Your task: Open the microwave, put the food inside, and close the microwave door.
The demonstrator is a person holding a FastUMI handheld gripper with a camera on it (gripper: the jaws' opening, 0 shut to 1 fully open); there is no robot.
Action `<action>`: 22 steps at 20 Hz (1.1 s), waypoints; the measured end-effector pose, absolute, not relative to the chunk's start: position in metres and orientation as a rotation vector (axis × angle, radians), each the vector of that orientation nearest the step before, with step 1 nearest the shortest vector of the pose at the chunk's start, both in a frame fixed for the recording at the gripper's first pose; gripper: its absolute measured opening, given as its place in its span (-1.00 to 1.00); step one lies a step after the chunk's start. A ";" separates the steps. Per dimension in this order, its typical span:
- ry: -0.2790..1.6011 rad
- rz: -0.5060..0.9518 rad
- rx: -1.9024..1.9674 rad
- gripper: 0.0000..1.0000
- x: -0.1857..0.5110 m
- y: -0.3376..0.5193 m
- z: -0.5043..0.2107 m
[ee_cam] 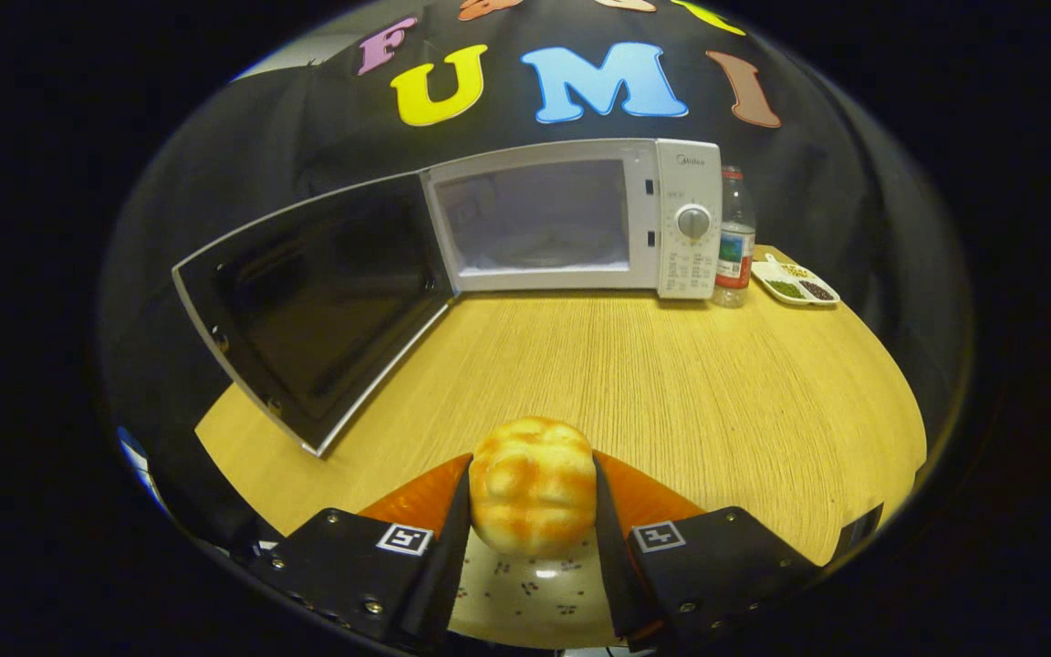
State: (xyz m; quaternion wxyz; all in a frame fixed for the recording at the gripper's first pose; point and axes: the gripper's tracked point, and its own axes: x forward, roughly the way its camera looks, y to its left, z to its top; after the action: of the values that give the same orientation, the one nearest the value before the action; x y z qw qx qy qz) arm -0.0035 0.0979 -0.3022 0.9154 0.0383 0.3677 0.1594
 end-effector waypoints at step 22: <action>0.478 0.302 0.356 0.28 0.239 0.182 -0.283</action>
State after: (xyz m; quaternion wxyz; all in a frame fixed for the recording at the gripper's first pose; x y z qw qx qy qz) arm 0.2389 0.1817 -0.2832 0.9447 0.1749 0.2346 0.1484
